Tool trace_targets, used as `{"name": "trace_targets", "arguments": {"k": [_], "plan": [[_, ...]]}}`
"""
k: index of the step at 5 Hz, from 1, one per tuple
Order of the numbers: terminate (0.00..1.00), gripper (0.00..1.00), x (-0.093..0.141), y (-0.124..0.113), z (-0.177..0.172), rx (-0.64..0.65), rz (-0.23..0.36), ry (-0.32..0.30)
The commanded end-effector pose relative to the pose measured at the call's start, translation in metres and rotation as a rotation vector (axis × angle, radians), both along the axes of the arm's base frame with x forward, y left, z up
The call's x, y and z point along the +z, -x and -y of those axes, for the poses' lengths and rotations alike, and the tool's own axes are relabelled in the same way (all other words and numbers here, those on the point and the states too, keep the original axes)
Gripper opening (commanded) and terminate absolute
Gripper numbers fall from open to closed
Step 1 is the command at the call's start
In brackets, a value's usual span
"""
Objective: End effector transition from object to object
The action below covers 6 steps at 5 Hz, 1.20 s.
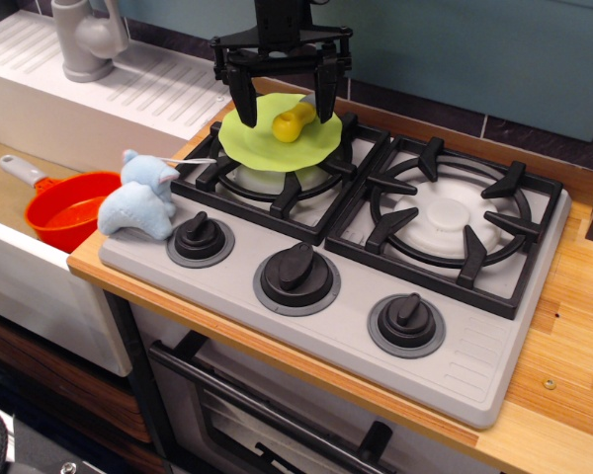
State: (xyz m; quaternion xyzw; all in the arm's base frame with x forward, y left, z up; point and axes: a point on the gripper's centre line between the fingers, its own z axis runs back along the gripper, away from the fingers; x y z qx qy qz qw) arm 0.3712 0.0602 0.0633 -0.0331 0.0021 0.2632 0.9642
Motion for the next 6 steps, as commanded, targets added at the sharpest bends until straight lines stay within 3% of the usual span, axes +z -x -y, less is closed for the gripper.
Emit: {"name": "trace_targets", "arguments": {"k": [1, 4, 6], "plan": [[0.00, 1.00, 0.000, 0.000, 0.000, 0.000, 0.000, 0.000], [0.00, 1.00, 0.036, 0.002, -0.005, 0.010, -0.049, 0.014], [0.00, 1.00, 0.054, 0.025, -0.029, -0.026, -0.082, -0.034]]}}
